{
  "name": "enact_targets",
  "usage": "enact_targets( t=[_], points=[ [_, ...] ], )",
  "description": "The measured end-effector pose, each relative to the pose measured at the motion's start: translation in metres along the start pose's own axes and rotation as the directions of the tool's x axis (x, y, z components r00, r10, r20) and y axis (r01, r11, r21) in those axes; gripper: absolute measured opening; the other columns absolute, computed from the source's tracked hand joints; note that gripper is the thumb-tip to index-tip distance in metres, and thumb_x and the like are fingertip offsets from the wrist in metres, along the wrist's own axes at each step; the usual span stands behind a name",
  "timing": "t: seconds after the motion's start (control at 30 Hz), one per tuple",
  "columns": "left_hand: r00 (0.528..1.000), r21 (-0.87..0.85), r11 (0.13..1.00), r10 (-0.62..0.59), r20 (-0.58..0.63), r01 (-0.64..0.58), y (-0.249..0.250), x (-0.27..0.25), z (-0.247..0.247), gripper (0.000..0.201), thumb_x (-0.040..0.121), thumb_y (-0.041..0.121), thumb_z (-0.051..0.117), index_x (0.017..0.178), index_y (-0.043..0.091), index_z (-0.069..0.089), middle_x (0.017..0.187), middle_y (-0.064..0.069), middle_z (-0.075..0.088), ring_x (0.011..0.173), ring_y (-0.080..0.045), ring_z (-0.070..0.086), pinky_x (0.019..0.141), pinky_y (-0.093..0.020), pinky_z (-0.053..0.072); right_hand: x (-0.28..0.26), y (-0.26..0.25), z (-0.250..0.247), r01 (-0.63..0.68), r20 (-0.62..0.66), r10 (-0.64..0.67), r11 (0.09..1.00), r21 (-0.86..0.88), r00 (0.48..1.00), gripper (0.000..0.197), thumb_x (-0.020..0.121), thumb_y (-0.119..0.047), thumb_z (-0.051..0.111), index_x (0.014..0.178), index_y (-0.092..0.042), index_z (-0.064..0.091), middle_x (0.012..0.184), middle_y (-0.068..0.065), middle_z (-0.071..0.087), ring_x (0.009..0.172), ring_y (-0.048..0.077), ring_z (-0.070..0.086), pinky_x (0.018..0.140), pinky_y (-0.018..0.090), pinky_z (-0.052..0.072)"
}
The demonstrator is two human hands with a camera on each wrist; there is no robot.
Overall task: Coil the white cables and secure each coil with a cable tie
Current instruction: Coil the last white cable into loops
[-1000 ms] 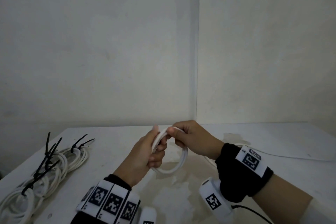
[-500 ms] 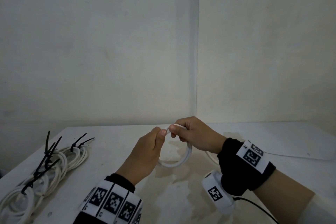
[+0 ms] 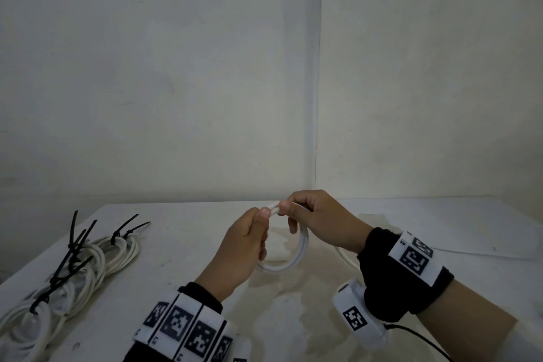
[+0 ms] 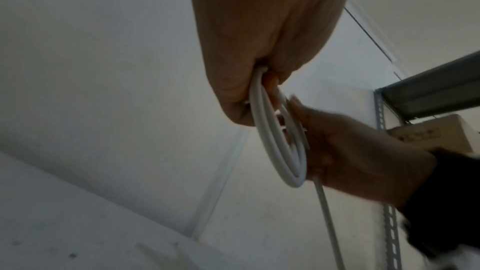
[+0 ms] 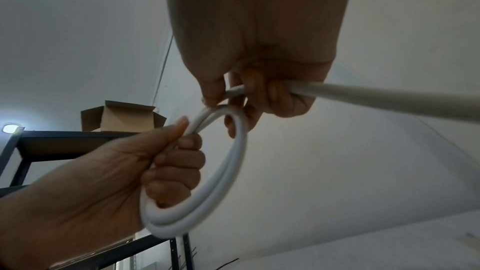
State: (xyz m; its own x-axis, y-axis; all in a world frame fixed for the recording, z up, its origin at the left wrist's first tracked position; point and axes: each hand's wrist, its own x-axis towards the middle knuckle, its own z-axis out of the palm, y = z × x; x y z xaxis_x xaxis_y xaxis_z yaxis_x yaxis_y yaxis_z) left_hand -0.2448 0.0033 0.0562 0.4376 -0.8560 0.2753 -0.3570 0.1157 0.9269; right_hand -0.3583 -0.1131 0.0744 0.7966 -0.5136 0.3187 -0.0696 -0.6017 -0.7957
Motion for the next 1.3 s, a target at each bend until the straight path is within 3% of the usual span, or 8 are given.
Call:
enact_targets(
  t=[0.13,0.33,0.47,0.63,0.8,0.9,0.97,1.3],
  points=[
    [0.986,-0.193,0.980,-0.077,-0.148,0.048,-0.005,0.007,-0.024,0.032,0.099,0.022,0.034,0.069,0.012,0.042,0.059,0.001,0.032,0.041,-0.003,0.033,0.044,-0.019,0.034,-0.010,0.019,-0.010,-0.048,-0.073,0.045,0.998,-0.029,0.996,0.025,0.097,-0.018,0.043,0.086,-0.005,0.062,0.066,-0.005,0.056,0.046,-0.004,0.046,0.052,0.010,0.034],
    [0.948,-0.297,0.951,-0.169,-0.270,0.085,-0.018,0.013,-0.060,0.034,0.098,0.024,0.037,0.067,0.013,0.043,0.057,0.002,0.029,0.044,-0.007,0.028,0.044,-0.022,0.029,-0.025,0.060,-0.027,-0.109,-0.231,0.031,0.936,-0.334,0.972,0.014,0.096,-0.019,0.045,0.092,-0.019,0.058,0.066,-0.009,0.050,0.060,0.008,0.043,0.059,0.015,0.034],
    [0.929,-0.343,0.936,-0.195,-0.316,0.080,-0.021,0.016,-0.063,0.036,0.099,0.026,0.037,0.065,0.014,0.042,0.047,0.009,0.029,0.039,-0.005,0.026,0.039,-0.018,0.028,-0.022,0.069,-0.021,0.064,-0.186,-0.186,0.851,-0.522,0.965,0.024,0.095,-0.020,0.043,0.104,-0.008,0.062,0.082,0.000,0.058,0.074,0.014,0.048,0.068,0.016,0.035],
    [0.898,-0.399,0.917,-0.167,-0.408,-0.011,-0.015,0.021,-0.071,0.035,0.099,0.026,0.035,0.066,0.014,0.040,0.039,0.012,0.030,0.034,-0.003,0.024,0.037,-0.016,0.026,-0.015,0.069,-0.016,-0.012,-0.075,-0.023,0.903,-0.429,0.997,0.018,0.099,-0.023,0.038,0.097,-0.019,0.056,0.076,-0.003,0.053,0.069,0.014,0.045,0.064,0.017,0.033],
    [0.872,-0.405,0.914,-0.176,-0.456,-0.028,-0.015,0.021,-0.070,0.036,0.100,0.025,0.034,0.065,0.015,0.038,0.049,0.007,0.026,0.037,-0.004,0.024,0.038,-0.016,0.027,0.004,0.076,0.004,0.060,-0.018,-0.088,0.806,-0.589,0.996,0.036,0.100,-0.014,0.037,0.133,-0.018,0.048,0.091,0.006,0.049,0.083,0.021,0.044,0.070,0.023,0.029],
    [0.869,-0.336,0.941,-0.138,-0.475,-0.035,-0.015,0.021,-0.065,0.036,0.100,0.025,0.033,0.066,0.015,0.038,0.055,0.003,0.025,0.038,-0.004,0.025,0.040,-0.016,0.029,0.008,0.071,0.023,0.225,0.071,-0.260,0.632,-0.742,0.963,0.032,0.084,0.000,0.053,0.112,-0.010,0.066,0.071,0.002,0.053,0.062,0.021,0.052,0.055,0.024,0.031],
    [0.859,-0.310,0.950,-0.120,-0.497,-0.047,-0.014,0.022,-0.063,0.037,0.100,0.026,0.032,0.066,0.015,0.037,0.056,0.001,0.025,0.037,-0.002,0.027,0.040,-0.015,0.029,0.006,0.069,0.035,0.292,0.093,-0.401,0.473,-0.831,0.912,0.026,0.077,-0.014,0.048,0.087,-0.017,0.071,0.057,-0.006,0.057,0.047,0.012,0.053,0.039,0.018,0.033],
    [0.850,-0.204,0.978,-0.071,-0.522,-0.044,-0.018,0.025,-0.039,0.036,0.100,0.028,0.030,0.067,0.015,0.036,0.061,0.000,0.029,0.036,0.001,0.030,0.053,-0.027,0.027,-0.003,0.050,0.067,0.573,0.304,-0.652,0.246,-0.782,0.695,0.028,0.085,-0.021,0.039,0.069,-0.019,0.062,0.059,-0.006,0.055,0.053,0.012,0.049,0.049,0.021,0.035]
  ],
)
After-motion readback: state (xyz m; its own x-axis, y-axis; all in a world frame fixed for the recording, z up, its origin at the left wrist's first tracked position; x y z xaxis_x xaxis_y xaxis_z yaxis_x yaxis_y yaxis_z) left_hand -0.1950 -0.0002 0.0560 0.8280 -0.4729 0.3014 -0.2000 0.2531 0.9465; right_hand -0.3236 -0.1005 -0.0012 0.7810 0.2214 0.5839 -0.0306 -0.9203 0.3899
